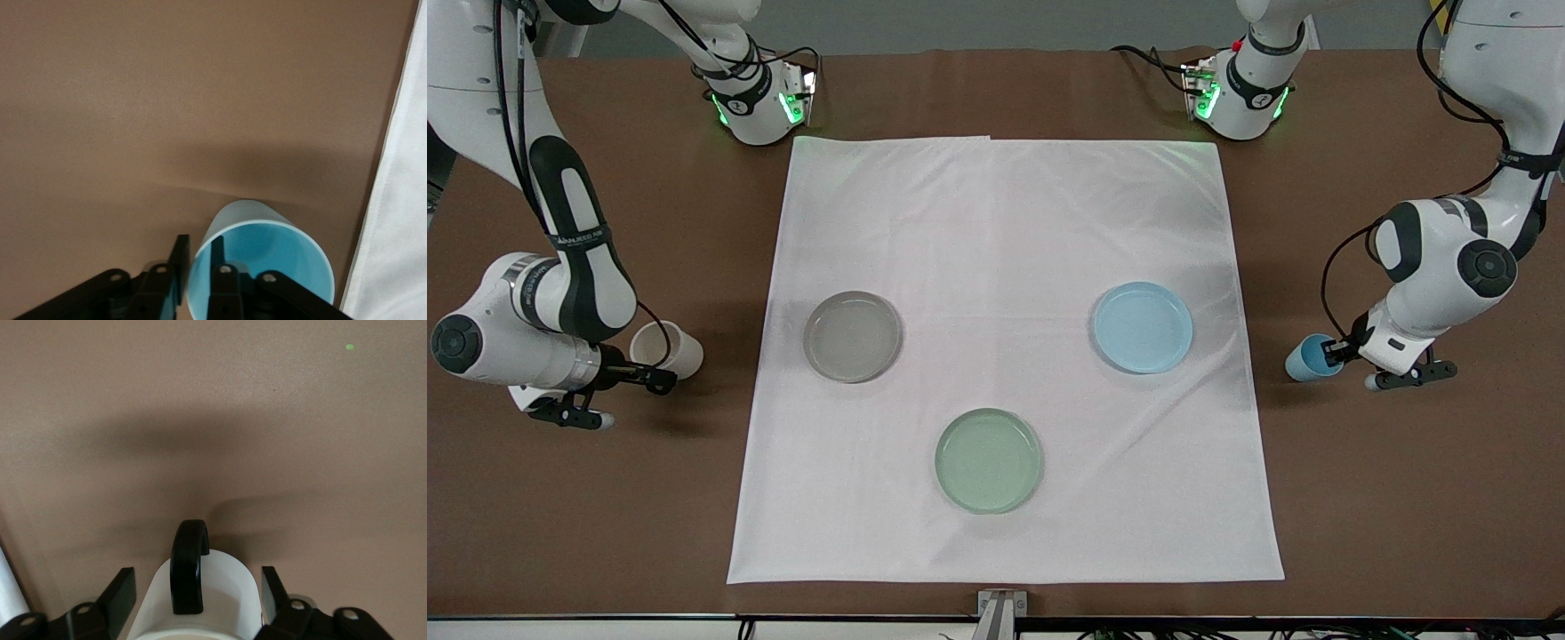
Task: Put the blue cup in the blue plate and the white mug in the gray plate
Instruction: 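Grasp the mug with the right gripper while the left gripper grasps the cup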
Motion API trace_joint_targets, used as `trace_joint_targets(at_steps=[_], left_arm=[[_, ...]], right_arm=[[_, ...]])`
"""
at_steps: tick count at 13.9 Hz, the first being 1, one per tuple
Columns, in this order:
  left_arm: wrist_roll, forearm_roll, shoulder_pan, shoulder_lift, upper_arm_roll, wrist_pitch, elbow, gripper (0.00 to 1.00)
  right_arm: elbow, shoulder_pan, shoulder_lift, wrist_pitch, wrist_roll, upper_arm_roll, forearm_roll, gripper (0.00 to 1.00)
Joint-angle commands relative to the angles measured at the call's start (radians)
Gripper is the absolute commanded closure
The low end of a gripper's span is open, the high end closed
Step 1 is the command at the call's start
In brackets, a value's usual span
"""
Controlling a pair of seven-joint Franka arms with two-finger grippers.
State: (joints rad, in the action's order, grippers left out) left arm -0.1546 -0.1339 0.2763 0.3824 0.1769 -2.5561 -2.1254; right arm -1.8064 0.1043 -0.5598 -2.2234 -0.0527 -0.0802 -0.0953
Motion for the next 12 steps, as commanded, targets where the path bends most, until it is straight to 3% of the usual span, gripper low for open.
trace_joint_targets(at_steps=[1, 4, 8, 12], left_arm=[[-0.014, -0.003, 0.001, -0.022, 0.016, 0.008, 0.010, 1.00], [-0.153, 0.002, -0.002, -0.075, 0.125, 0.074, 0.010, 1.00], [-0.486, 0.002, -0.014, -0.074, 0.320, 0.119, 0.028, 1.00], [-0.735, -0.009, -0.172, -0.027, 0.345, 0.119, 0.059, 1.00]], right_arm=[[-0.018, -0.005, 0.015, 0.008, -0.001, 0.002, -0.009, 0.53], [-0.013, -0.008, 0.017, 0.008, 0.002, 0.003, -0.009, 0.95], [0.021, -0.055, 0.064, 0.094, 0.081, 0.008, -0.009, 1.00], [-0.020, -0.167, 0.161, 0.143, 0.379, 0.078, -0.015, 1.00]])
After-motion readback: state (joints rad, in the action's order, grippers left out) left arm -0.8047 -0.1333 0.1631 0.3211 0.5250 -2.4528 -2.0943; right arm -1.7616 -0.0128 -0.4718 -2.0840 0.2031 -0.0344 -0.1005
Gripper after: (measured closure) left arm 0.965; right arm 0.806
